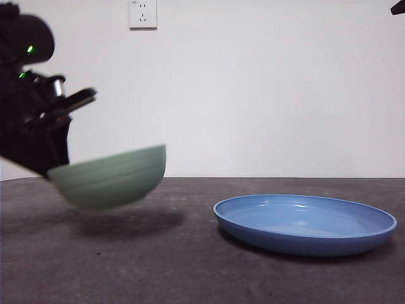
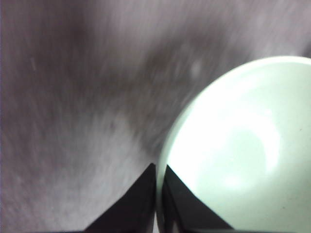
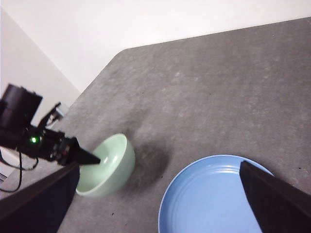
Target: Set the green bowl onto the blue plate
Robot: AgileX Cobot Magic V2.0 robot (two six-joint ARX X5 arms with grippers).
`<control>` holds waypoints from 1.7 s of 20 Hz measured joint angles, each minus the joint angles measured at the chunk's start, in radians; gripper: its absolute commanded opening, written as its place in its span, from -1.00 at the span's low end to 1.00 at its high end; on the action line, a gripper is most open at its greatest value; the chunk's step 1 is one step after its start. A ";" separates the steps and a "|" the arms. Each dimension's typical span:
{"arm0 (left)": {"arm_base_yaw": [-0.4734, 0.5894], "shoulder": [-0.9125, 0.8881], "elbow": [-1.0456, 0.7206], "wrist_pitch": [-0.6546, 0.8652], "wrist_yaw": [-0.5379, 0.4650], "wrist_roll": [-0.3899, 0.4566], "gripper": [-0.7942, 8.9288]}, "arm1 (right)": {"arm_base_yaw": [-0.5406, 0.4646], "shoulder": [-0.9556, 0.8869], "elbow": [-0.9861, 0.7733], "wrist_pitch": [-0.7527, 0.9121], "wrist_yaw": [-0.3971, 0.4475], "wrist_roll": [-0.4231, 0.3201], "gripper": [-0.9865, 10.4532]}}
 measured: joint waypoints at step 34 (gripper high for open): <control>-0.536 0.709 0.985 -0.424 -0.217 0.087 -0.76 | 0.000 0.000 0.000 -0.003 0.000 -0.045 0.15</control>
